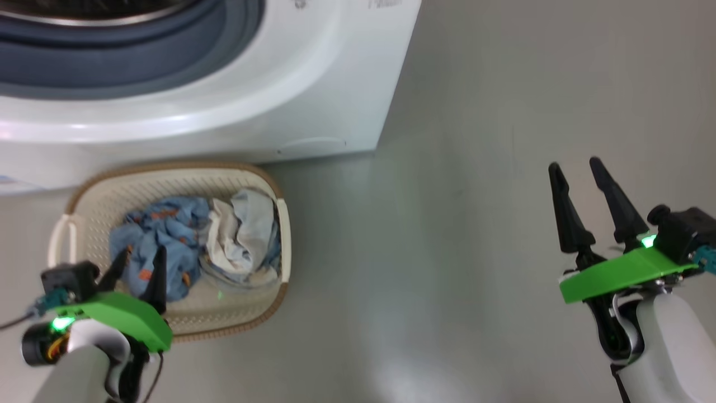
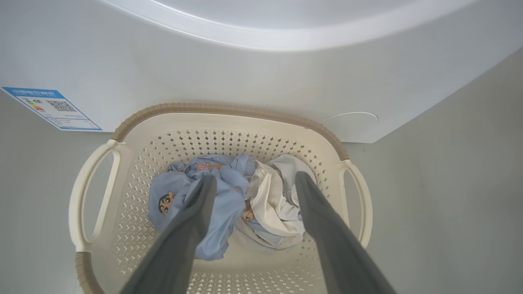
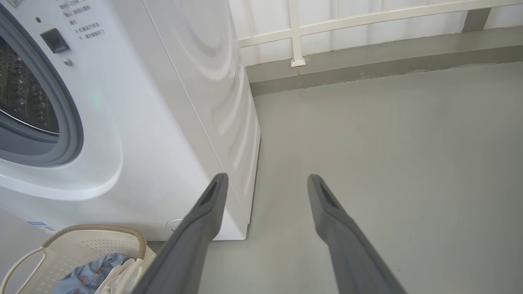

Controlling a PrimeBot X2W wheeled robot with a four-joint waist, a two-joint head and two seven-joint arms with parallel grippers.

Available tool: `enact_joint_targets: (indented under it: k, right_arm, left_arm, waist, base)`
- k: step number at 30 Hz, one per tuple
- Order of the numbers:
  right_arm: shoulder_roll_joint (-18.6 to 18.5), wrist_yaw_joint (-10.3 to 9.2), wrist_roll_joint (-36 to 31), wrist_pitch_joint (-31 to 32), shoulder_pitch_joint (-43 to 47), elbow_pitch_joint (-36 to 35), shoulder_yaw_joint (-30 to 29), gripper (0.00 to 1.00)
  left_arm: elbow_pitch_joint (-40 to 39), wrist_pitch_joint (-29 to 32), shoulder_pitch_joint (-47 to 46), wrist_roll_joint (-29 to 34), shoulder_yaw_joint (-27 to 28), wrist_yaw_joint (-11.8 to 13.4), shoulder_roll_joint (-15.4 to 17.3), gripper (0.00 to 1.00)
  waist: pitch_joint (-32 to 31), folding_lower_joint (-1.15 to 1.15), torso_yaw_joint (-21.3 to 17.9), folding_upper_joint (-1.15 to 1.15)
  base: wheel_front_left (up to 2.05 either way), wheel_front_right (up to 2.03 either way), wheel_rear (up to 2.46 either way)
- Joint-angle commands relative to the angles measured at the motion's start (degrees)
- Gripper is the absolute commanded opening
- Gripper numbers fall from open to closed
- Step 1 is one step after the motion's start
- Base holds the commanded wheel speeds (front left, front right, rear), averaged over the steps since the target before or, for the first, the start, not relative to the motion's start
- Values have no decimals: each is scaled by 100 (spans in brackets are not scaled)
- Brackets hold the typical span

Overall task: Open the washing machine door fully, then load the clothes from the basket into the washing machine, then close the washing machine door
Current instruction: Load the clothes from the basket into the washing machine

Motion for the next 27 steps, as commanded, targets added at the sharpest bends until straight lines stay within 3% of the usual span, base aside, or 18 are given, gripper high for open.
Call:
enact_joint_targets:
  k: [1, 15, 27]
  right_arm:
    - [1, 10, -88, -68, -79, -157, 92, 100]
    - [139, 10, -137, -68, -631, -282, 142, 100]
    - [140, 10, -193, -68, -810, -359, 200, 100]
  left_arm:
    - [113, -37, -229, -102, 80, -9, 273, 100]
    - [1703, -1, -1573, -697, -784, -9, 540, 100]
    - [2286, 306, -2243, -927, -1489, -9, 726, 100]
  waist:
    - [460, 0, -72, 0]
    - [1345, 0, -198, 0]
    - [1811, 0, -258, 0]
  base:
    - [0, 0, 0]
    - [0, 0, 0]
    - [0, 0, 0]
